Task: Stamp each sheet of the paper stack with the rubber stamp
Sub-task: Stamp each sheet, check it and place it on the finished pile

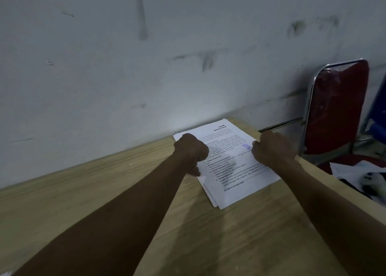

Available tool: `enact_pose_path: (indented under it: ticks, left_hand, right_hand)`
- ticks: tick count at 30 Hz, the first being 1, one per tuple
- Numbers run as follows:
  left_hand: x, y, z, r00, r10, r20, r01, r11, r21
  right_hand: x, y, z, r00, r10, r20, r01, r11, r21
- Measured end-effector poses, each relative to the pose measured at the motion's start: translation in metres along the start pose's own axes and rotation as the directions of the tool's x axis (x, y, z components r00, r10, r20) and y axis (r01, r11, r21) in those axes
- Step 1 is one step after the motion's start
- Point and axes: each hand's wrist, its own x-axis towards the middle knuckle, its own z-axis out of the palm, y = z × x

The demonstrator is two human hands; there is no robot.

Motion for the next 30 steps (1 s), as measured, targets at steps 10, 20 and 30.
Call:
enact_pose_path:
  ticks: [10,20,30]
  left_hand:
    - [-0.014,0.000,-0.005,0.994,0.084,0.072,-0.093,0.987,0.131]
    - [-0.078,-0.012,-0.072,0.962,0.255,0.101,-0.268,0.952,0.147]
    - [-0.177,-0.107,-0.181,0.759,0.634,-0.146,-0.606,0.771,0.195]
  right_hand:
    - [-0.016,-0.002,-0.006,0.999,-0.010,0.037,0.009,1.000,0.024]
    - [-0.121,-0.049,-0.033,0.966,-0.256,0.035,0.232,0.920,0.317]
    - [-0.273,-0.110,-0.063,0.797,-0.598,0.086,0.465,0.698,0.545]
